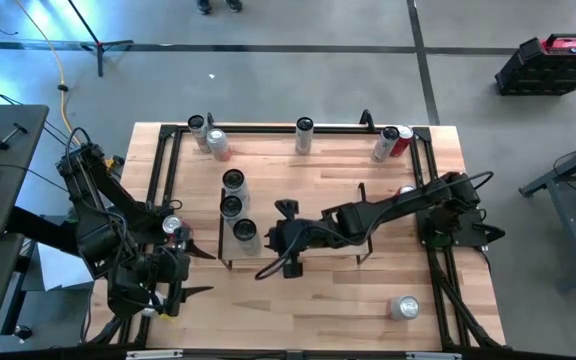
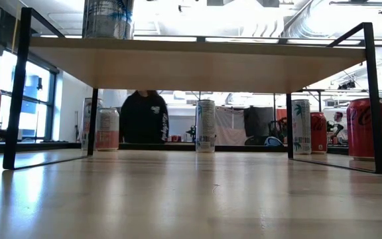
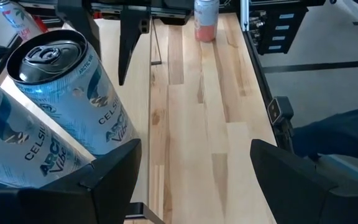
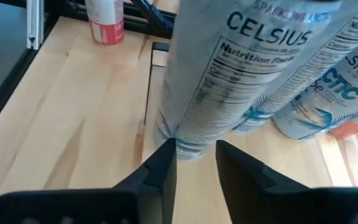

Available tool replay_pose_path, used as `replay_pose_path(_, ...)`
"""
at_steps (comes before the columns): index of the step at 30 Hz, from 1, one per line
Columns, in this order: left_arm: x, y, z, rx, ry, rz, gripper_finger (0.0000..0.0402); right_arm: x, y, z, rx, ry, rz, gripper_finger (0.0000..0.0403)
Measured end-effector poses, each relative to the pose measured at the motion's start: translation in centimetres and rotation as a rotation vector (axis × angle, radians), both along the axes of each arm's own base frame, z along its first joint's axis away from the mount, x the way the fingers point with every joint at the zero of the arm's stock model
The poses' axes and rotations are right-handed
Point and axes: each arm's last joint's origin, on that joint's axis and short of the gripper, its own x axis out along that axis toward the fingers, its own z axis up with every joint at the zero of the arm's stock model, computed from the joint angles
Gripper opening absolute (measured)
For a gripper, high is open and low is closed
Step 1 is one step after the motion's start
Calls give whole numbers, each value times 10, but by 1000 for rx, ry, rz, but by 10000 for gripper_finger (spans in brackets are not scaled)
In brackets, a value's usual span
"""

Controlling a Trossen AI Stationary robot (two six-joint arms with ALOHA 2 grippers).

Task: Place canned beverage on shelf
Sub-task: Put the white blue soda can aligned with the other white blue soda cans on the shelf

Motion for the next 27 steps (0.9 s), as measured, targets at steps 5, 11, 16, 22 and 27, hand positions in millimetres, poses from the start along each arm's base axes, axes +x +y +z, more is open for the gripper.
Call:
replay_pose_path(5, 0, 0, 0, 4, -4, 3, 291, 5, 2, -4, -6, -16, 5, 65)
replay_pose_path(11, -1, -1, 0, -41, 31, -16, 291, 10, 2, -12, -70, -17, -13, 49)
replay_pose_path(16, -3, 0, 8, -94, 51, -58, 291, 9, 1, -12, -131, -9, -19, 44)
replay_pose_path(22, -2, 2, 10, -30, 22, -65, 291, 11, -5, -10, -143, -23, -30, 44)
replay_pose_path(27, 1, 6, 11, -16, 10, -49, 291, 15, -5, -5, -144, -78, -14, 44)
